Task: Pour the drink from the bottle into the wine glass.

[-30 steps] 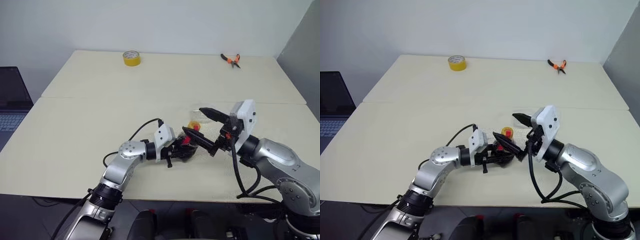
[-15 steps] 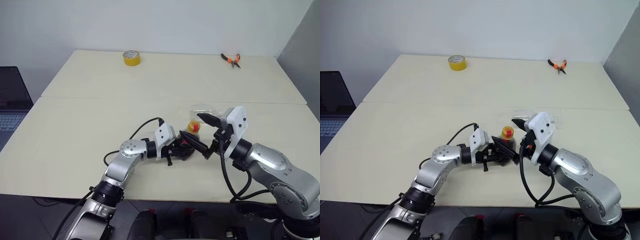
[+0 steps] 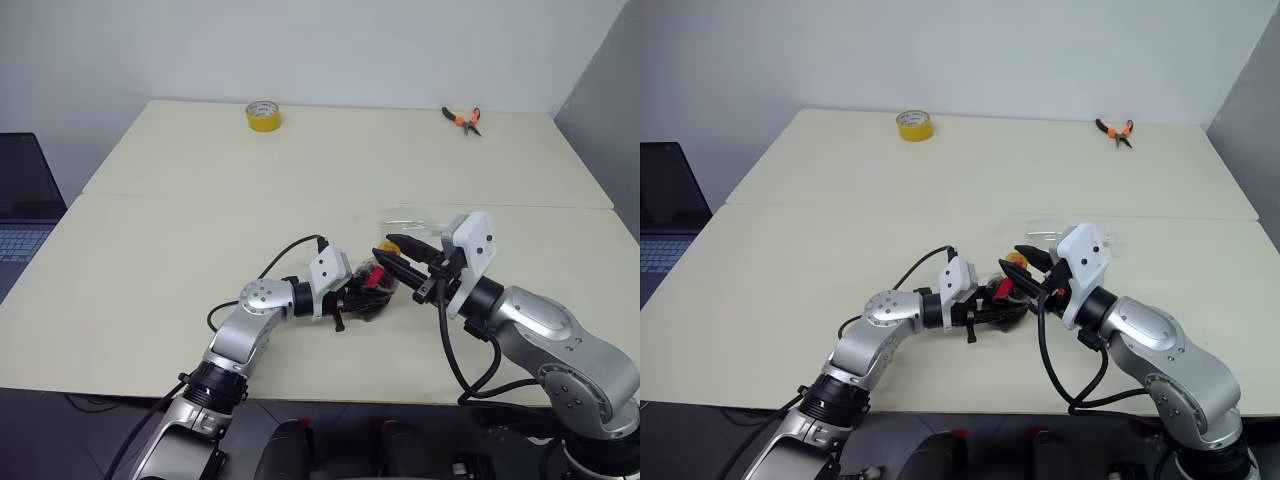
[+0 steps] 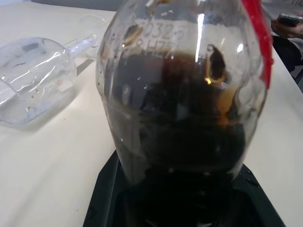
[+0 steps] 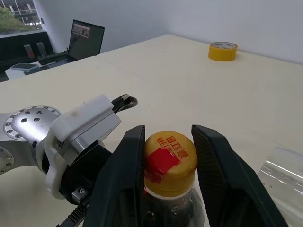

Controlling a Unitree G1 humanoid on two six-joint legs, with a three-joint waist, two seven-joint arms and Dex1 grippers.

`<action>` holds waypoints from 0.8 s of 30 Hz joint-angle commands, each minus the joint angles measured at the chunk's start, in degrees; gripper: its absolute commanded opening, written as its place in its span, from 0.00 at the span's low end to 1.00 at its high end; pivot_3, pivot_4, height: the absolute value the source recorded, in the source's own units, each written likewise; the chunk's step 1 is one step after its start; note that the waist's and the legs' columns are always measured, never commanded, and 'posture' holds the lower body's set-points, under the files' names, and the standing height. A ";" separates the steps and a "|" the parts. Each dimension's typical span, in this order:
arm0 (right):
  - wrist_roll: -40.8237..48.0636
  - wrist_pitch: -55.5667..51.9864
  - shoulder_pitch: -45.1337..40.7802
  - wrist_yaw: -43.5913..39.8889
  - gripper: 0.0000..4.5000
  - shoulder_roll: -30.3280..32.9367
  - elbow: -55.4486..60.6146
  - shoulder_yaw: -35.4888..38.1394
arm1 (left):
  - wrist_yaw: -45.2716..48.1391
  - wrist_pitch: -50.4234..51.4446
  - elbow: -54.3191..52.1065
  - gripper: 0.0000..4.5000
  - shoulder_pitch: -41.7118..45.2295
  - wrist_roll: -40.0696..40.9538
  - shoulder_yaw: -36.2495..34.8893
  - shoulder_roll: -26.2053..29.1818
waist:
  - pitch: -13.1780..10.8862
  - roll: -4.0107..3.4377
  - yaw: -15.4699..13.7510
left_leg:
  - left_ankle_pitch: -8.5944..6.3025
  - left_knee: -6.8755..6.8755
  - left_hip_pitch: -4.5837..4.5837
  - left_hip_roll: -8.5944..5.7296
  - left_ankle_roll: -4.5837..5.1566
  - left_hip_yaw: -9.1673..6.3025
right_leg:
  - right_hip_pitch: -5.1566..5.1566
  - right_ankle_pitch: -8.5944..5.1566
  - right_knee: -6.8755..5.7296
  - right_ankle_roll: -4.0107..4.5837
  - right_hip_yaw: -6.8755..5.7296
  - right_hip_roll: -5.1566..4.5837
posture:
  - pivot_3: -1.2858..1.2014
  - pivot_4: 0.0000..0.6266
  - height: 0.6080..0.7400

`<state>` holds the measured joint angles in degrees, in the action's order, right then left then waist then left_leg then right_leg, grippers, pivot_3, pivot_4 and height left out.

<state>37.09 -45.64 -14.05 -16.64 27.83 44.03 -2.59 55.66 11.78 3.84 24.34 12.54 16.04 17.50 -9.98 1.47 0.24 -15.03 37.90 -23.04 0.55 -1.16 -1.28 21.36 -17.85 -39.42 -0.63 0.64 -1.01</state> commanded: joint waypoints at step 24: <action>-11.63 29.55 -16.57 -48.68 0.27 14.96 -41.63 -6.30 | 1.66 4.45 -11.87 0.23 -1.59 3.38 0.02 1.61 | -0.01 0.00 0.20 | 0.00 0.01 0.06 0.05 0.01 0.01 | -0.04 0.01 0.02 0.01 0.01 0.03 | 0.52 0.24 1.00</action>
<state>31.93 -15.39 -31.40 -65.92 39.83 7.42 -9.26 55.07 17.46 -2.00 22.54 12.78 16.21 19.36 -9.99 1.47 0.44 -15.03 37.91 -22.98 0.59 -1.15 -1.27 21.31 -17.84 -39.41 -0.62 0.66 -0.99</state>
